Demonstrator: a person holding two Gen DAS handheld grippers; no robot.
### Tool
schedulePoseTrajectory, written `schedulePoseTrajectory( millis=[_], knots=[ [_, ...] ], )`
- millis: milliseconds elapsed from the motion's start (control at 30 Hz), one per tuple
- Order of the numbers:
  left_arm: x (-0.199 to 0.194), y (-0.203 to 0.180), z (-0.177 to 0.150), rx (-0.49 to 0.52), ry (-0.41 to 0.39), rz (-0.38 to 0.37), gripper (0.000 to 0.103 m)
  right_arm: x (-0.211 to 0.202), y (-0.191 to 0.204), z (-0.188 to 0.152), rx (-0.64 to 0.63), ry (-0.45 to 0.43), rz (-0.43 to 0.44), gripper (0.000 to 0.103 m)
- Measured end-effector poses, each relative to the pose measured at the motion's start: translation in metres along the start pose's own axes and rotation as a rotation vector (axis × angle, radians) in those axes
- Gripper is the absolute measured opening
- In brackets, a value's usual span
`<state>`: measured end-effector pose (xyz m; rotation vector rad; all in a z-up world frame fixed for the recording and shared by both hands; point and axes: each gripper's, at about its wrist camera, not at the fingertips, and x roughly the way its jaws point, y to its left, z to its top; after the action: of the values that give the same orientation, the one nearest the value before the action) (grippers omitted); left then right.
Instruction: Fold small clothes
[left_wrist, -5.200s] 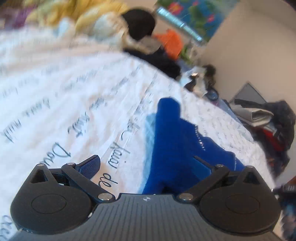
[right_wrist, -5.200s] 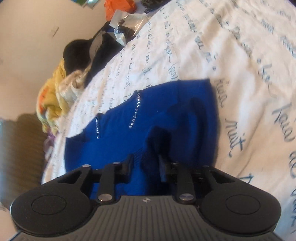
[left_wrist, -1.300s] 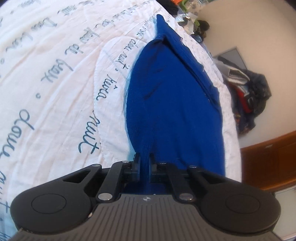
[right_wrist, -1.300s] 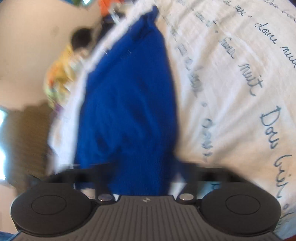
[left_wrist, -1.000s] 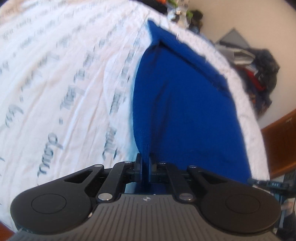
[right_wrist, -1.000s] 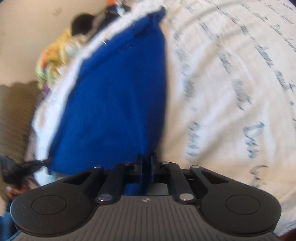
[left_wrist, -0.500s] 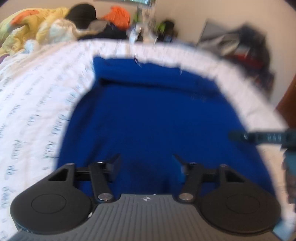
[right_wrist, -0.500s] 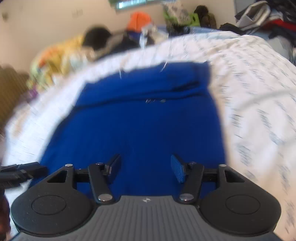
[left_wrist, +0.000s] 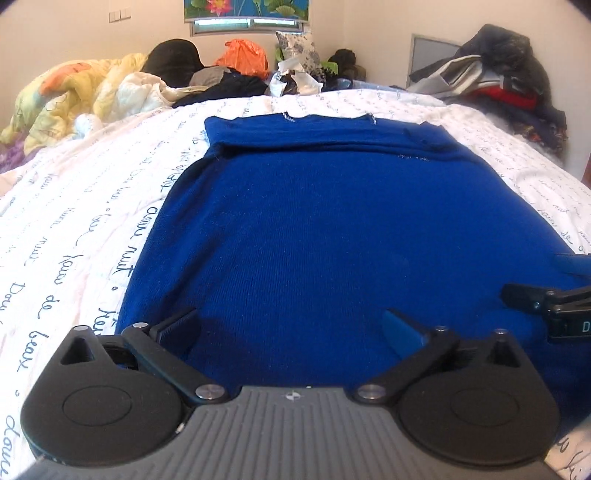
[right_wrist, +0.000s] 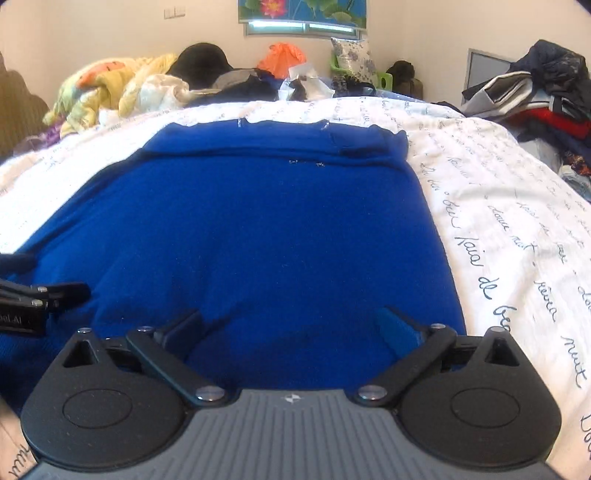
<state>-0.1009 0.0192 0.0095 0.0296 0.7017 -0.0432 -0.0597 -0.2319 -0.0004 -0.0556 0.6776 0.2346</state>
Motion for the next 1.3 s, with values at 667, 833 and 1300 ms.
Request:
schedulePoseTrajectory(
  millis=[667,833,1300],
  knots=[
    [-0.006,-0.005,0.002,-0.005,-0.012,0.007,0.103,0.0,-0.002,-0.002,0.0,-0.005,-0.002,0.103],
    [-0.006,-0.005,0.002,-0.006,-0.012,0.006,0.103,0.001,-0.002,0.0,0.001,-0.005,-0.002,0.103],
    [-0.058,0.032,-0.038,0.004,-0.054,-0.057,0.097,-0.054,-0.014,-0.035,-0.034,0.031,0.055,0.103]
  ],
)
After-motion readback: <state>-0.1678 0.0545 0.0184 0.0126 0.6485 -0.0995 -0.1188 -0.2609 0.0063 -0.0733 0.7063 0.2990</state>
